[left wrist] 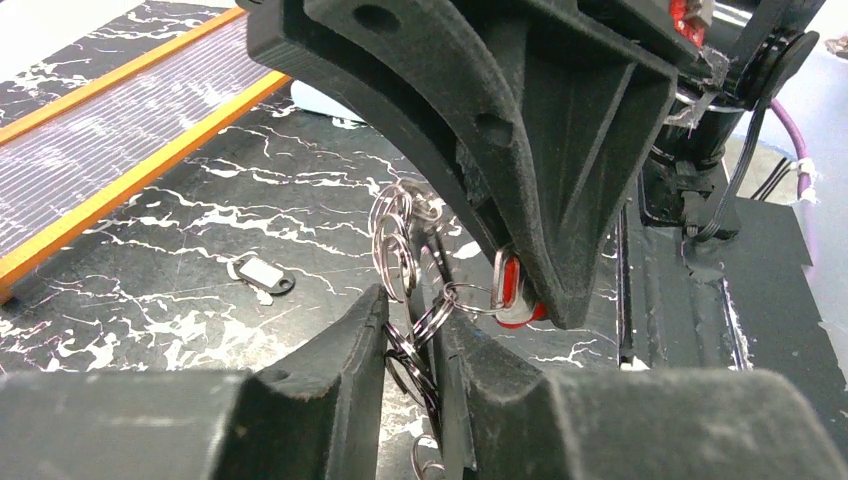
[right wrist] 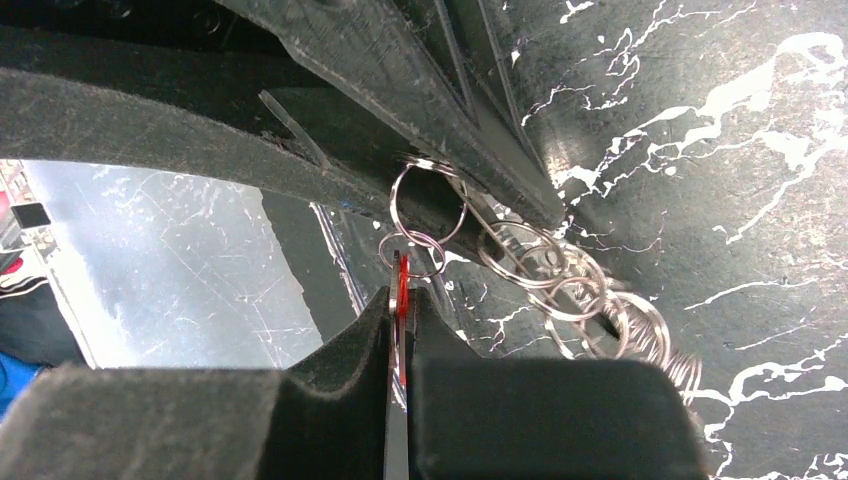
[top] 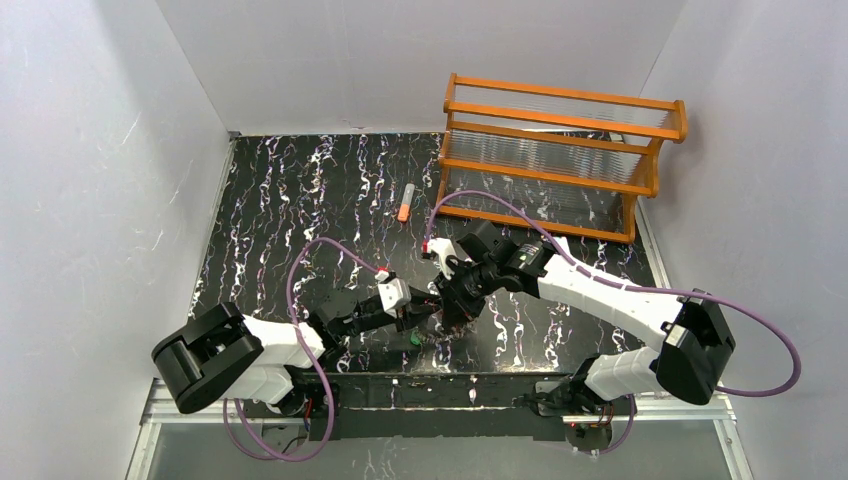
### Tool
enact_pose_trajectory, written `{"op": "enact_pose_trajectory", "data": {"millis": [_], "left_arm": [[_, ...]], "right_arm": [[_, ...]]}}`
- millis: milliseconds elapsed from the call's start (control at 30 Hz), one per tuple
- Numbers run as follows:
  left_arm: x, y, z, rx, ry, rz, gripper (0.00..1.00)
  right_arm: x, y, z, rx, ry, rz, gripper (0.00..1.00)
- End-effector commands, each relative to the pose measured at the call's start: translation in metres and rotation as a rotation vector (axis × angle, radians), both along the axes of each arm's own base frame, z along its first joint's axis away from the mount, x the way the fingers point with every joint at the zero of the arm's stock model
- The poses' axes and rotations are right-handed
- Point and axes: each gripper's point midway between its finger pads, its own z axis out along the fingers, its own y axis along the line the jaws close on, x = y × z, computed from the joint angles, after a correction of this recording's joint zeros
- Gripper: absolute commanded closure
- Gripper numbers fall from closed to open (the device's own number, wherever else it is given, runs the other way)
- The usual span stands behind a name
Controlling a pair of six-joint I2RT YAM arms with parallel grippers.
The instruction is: Remove the keys from the keyring
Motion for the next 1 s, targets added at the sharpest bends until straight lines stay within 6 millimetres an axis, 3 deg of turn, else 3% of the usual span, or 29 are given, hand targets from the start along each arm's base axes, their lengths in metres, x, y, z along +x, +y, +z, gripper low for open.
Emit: {"op": "enact_pose_trajectory", "data": {"millis": [0, 567, 967], "left_arm": [[0.018, 0.009, 0.041, -0.139, -0.089, 0.103, 0.79], [0.013, 0.011, 0.04, -0.154, -0.105, 0.09, 0.77], [0.033, 0.02, 0.027, -0.117, -0.089, 0.211, 0.81]], "right_arm": [[-0.017, -0.005, -0.003, -0.024, 0.056, 0.016, 0.99], [-0.024, -0.009, -0.001, -0.036, 0.085, 0.061, 0.99], [-0.035, 0.0, 0.025, 0.029, 0.133, 0.141, 0.99]]}}
